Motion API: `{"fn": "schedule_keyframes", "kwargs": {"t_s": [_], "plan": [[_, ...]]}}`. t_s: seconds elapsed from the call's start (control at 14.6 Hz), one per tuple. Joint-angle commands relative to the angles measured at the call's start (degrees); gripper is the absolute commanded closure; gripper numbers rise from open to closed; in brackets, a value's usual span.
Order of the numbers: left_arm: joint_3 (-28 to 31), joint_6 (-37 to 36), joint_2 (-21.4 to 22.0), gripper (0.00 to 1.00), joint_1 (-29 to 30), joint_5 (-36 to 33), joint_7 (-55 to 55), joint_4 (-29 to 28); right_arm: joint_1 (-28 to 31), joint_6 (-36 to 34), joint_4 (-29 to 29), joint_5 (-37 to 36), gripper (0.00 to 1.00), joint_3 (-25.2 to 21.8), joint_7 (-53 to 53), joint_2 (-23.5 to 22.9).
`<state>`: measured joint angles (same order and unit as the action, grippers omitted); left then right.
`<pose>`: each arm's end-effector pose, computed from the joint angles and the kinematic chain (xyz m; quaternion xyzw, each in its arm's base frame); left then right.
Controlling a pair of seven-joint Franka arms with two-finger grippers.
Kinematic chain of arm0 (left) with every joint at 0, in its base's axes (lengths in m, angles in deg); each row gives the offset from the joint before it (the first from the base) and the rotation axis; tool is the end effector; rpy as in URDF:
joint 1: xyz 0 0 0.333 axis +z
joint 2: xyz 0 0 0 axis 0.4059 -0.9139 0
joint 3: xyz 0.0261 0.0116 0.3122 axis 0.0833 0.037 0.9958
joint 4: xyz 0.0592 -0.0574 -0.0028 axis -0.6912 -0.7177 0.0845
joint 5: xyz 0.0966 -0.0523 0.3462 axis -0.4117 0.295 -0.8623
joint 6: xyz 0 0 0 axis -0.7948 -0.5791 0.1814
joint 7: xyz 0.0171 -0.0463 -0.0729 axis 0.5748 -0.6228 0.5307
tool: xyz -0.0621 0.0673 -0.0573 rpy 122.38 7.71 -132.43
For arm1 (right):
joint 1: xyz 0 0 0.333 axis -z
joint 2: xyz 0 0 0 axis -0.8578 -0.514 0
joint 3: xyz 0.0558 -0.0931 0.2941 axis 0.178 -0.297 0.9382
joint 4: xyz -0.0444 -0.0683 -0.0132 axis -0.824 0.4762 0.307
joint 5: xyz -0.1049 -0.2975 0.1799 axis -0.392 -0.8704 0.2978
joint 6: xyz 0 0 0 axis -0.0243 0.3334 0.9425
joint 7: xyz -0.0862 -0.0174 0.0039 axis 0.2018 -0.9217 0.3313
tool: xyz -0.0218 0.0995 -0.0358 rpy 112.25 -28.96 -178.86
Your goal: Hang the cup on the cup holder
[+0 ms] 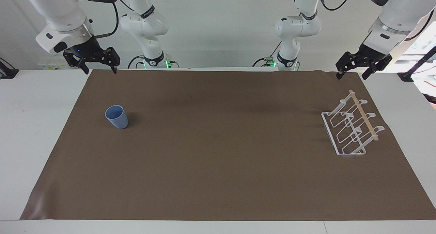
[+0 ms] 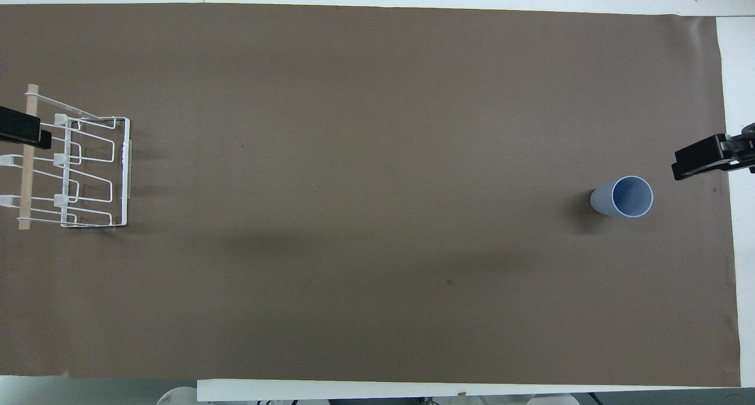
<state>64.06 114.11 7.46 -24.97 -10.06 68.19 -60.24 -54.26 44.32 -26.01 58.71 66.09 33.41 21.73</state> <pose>0.5023 -0.0467 0.6468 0.9988 -0.0467 -0.0057 0.0100 0.4954 -0.0171 0.6332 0.9969 0.0316 -0.0677 0.0263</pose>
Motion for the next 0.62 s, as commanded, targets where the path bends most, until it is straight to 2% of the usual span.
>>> {"fn": "schedule_keyframes", "kwargs": {"t_s": [0.0, 0.55], "plan": [[0.21, -1.05, 0.84, 0.0, 0.14, -0.01, 0.61, -0.16, 0.38, -0.04, 0.47, 0.48, 0.0, 0.35, -1.3, -0.33], [0.21, -1.05, 0.84, 0.0, 0.14, -0.01, 0.61, -0.16, 0.46, 1.8, -1.45, 0.48, 0.0, 0.26, 0.1, 0.28]]}}
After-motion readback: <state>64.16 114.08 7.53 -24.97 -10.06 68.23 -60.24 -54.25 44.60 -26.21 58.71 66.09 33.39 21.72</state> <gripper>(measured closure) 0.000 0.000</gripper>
